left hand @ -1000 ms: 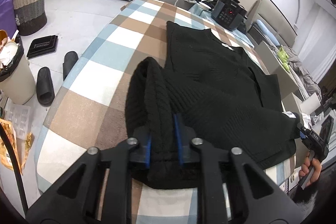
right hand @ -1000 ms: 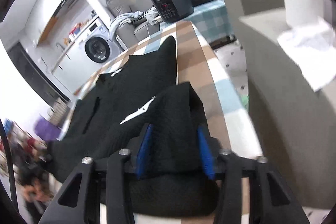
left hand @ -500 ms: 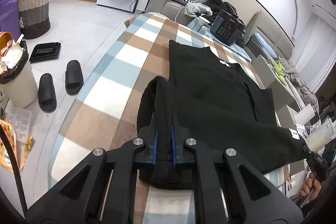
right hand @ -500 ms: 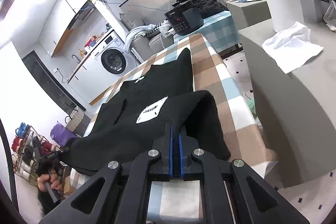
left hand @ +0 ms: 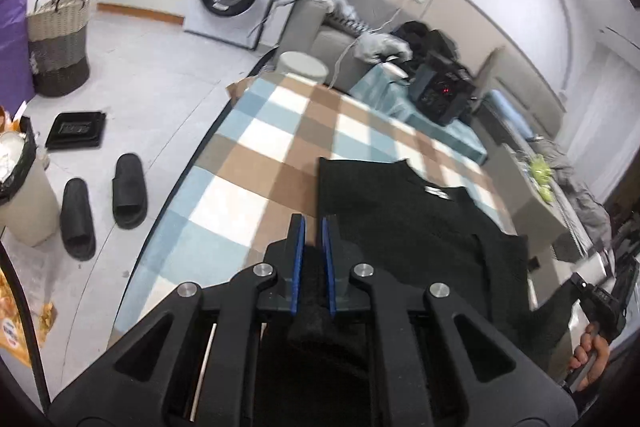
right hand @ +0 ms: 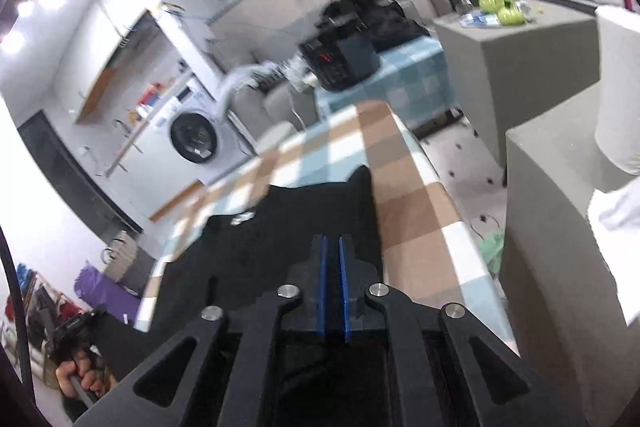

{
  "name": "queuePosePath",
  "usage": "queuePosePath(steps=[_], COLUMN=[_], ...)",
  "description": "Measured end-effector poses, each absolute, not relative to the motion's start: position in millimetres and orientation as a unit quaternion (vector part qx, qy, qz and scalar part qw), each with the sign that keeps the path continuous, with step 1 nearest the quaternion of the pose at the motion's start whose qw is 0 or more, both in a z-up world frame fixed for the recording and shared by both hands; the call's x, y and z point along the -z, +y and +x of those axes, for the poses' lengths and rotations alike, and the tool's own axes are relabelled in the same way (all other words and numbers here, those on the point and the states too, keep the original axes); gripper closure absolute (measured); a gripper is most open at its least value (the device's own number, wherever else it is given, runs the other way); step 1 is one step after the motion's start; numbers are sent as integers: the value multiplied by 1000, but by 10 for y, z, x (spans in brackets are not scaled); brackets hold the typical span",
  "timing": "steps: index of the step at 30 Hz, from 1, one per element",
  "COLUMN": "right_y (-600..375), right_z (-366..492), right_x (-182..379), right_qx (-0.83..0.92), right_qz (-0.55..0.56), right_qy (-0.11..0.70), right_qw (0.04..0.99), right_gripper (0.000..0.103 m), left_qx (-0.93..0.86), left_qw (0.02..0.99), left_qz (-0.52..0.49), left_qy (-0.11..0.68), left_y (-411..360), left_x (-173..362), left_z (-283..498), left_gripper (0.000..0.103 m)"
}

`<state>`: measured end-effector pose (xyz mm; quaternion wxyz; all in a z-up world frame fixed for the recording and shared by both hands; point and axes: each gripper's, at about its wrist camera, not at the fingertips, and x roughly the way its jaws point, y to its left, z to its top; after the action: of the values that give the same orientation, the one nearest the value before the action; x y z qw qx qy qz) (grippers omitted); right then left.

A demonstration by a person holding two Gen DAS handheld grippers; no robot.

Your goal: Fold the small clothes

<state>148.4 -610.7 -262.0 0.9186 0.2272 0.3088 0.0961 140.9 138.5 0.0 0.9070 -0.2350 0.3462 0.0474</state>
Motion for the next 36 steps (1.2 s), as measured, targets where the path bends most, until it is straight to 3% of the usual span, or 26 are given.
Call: queuePosePath(steps=[2, 3, 4, 6, 8, 12, 19, 31, 33, 36], right_y=[-6144, -6159, -6185, -6249, -6330, -6477, -6293, -6019, -6047, -6050], right_z=[1606, 1606, 1563, 1415, 1197, 765, 530, 617, 580, 538], right_x=[2700, 2737, 2780, 2885, 2981, 3173, 3437, 3482, 3478, 3469], right_qx=[-78, -72, -69, -69, -57, -39, -87, -98, -99, -116], right_qz=[219, 213, 212, 215, 210, 214, 186, 126, 135, 149], right_qy=[345, 357, 361, 370, 373, 381, 416, 425, 422, 414], right_qw=[909, 907, 905, 901, 902, 899, 886, 891, 891, 890], right_gripper=[94, 94, 92, 73, 67, 63, 61, 58, 58, 59], left_qx=[-63, -75, -79, -83, -89, -104, -59, -7, 0, 9], left_qw=[896, 884, 877, 871, 871, 867, 872, 877, 877, 880], left_qz=[-238, -236, -235, -244, -240, -246, -207, -169, -172, -174], left_qy=[370, 397, 410, 418, 419, 421, 439, 450, 449, 441], left_y=[1452, 1478, 1494, 1533, 1543, 1599, 1252, 762, 751, 765], left_x=[129, 238, 293, 417, 500, 605, 707, 818, 827, 798], left_z=[1544, 1603, 1609, 1506, 1345, 925, 337, 297, 291, 259], left_gripper=[91, 80, 75, 61, 53, 52, 52, 53, 74, 88])
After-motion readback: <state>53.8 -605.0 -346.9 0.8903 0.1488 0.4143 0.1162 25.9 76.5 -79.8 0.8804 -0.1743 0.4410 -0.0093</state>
